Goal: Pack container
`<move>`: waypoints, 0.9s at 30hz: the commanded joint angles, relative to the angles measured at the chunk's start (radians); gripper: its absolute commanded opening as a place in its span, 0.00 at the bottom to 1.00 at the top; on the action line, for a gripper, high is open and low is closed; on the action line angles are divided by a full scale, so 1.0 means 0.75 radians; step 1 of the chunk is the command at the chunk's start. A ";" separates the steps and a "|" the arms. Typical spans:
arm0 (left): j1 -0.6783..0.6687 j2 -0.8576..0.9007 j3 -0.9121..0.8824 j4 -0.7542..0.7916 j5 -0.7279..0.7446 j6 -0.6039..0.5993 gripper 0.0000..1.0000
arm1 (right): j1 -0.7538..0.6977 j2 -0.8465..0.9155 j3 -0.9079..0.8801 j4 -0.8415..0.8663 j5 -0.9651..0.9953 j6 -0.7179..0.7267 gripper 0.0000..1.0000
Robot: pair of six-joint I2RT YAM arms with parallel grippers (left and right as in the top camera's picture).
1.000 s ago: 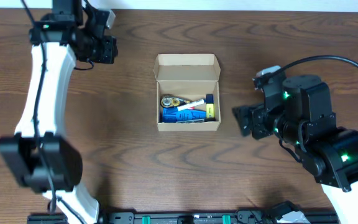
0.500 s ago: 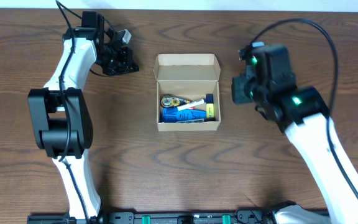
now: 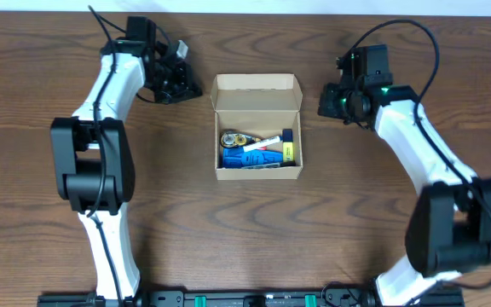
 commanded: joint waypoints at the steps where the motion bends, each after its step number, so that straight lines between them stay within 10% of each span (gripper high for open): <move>1: -0.019 0.045 0.012 0.001 0.018 -0.050 0.06 | -0.015 0.118 -0.010 0.068 -0.224 0.072 0.01; 27: -0.030 0.089 0.012 0.133 0.195 -0.155 0.06 | -0.007 0.403 -0.010 0.590 -0.451 0.313 0.01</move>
